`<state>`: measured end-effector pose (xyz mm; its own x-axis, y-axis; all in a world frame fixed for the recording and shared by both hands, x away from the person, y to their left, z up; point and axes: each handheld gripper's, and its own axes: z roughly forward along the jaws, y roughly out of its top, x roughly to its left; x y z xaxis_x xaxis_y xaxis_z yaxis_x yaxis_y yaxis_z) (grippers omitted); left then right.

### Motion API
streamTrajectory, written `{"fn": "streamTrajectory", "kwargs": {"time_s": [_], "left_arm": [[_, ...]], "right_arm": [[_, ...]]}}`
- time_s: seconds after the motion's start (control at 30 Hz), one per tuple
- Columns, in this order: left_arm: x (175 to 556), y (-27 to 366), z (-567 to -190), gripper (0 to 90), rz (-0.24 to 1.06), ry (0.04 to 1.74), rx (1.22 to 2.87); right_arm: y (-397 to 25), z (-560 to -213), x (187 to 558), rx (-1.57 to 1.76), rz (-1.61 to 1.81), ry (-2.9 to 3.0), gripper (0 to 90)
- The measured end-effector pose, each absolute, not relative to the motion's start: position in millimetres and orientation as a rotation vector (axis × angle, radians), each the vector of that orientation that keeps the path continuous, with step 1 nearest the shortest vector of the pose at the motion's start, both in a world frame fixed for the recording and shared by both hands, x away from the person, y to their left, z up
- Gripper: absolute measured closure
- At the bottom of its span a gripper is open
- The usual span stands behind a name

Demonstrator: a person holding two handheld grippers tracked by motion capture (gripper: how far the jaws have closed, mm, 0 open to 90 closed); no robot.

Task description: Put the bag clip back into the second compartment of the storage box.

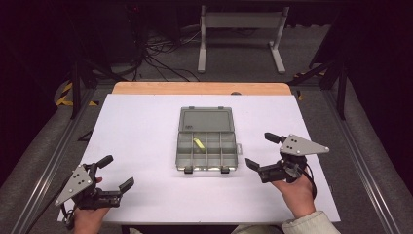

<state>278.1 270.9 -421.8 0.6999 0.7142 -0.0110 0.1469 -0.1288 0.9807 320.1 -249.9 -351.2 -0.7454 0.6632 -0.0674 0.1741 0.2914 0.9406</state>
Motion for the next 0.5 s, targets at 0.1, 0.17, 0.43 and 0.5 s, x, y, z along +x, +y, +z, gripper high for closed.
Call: {"fn": "streamTrajectory", "kwargs": {"time_s": [0.1,0.17,0.43,0.5], "left_arm": [[277.9,270.9,-421.7,0.8,0.565,0.704,1.658],[277.9,270.9,-421.6,0.8,0.564,0.705,1.657],[278.1,270.9,-422.2,0.8,0.565,0.703,1.657],[278.5,270.9,-422.6,0.7,0.564,0.701,1.656]], "right_arm": [[-257.6,-357.3,315.7,0.735,1.477,2.093,0.1],[-263.3,-362.9,311.5,0.71,1.493,2.062,0.1],[-278.6,-384.5,303.3,0.718,1.505,2.015,0.1],[-283.3,-392.6,302.0,0.726,1.52,1.998,0.1]]}}
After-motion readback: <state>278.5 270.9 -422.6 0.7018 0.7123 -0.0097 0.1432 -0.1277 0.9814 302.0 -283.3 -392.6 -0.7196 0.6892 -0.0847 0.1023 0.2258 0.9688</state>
